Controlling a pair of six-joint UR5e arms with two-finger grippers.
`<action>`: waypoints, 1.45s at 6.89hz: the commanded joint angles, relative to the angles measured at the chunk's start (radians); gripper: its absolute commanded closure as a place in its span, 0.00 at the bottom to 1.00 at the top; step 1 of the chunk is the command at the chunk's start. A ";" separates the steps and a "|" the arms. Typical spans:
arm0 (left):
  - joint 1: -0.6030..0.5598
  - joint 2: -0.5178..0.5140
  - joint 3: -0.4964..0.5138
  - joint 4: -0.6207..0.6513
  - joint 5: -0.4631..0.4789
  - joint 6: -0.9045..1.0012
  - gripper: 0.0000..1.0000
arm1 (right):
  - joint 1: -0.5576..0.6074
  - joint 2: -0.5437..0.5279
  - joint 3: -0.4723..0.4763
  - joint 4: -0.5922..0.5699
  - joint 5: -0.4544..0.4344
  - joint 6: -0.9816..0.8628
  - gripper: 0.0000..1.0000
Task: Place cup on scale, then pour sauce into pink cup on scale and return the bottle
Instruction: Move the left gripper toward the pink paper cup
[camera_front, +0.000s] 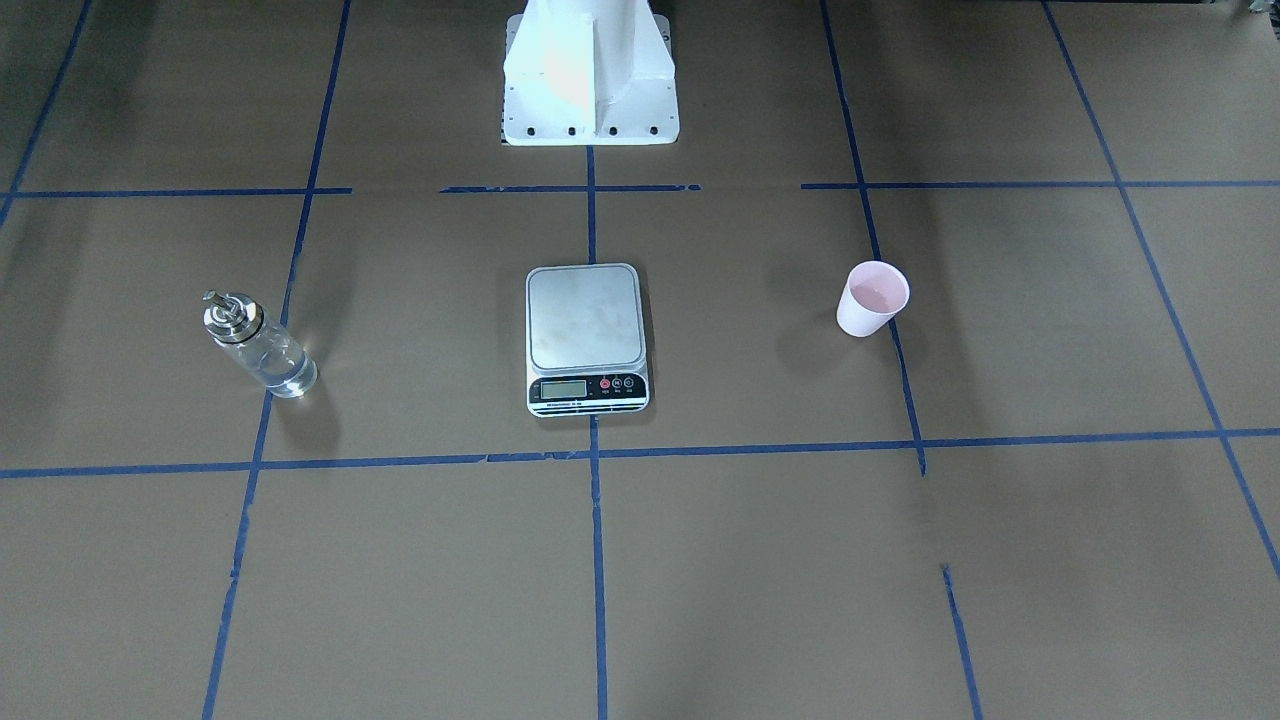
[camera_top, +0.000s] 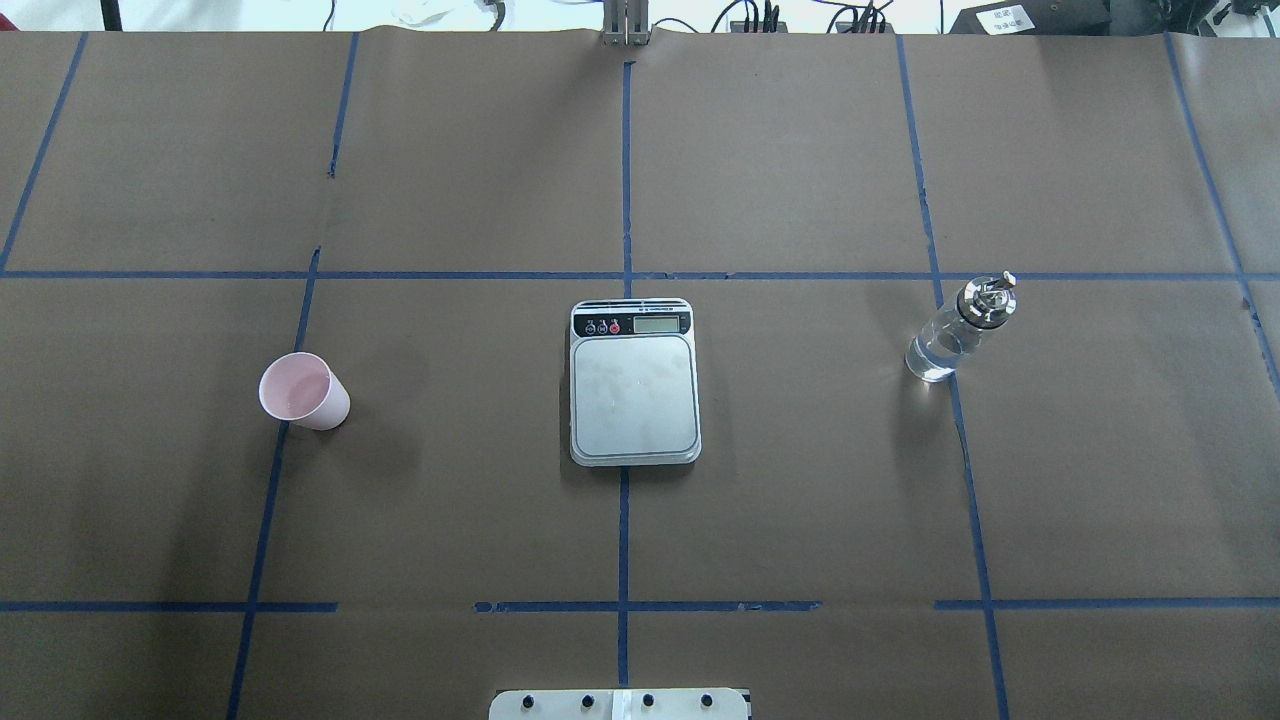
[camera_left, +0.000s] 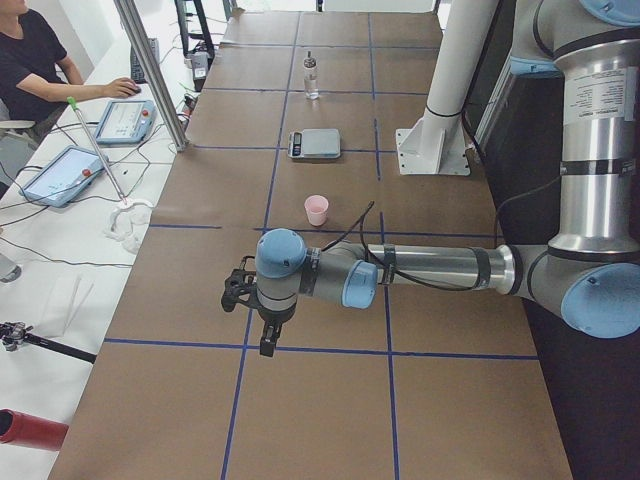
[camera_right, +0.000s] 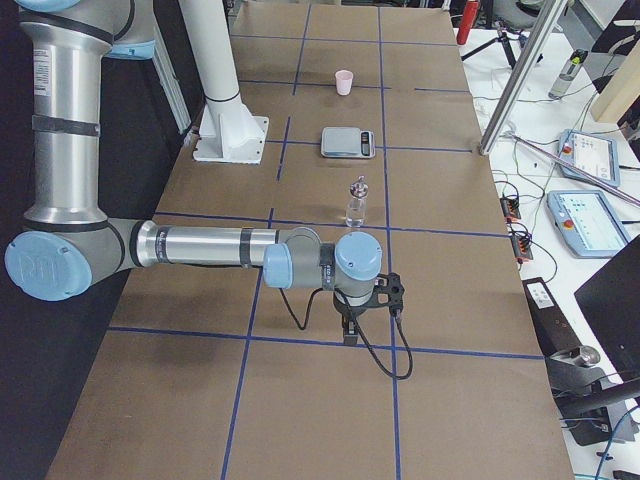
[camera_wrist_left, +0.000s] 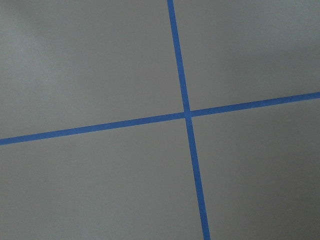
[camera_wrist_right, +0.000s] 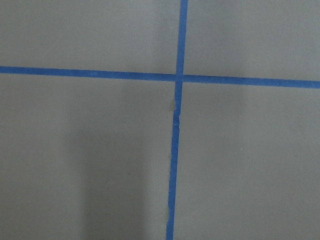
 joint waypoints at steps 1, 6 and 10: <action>0.000 -0.001 -0.003 0.000 -0.002 0.002 0.00 | 0.000 -0.006 0.005 -0.004 -0.002 0.003 0.00; 0.028 -0.145 -0.031 -0.052 -0.005 0.008 0.00 | 0.000 0.011 0.050 0.005 0.015 0.005 0.00; 0.310 -0.241 -0.133 -0.121 -0.175 -0.596 0.00 | -0.004 0.016 0.058 0.008 0.032 0.025 0.00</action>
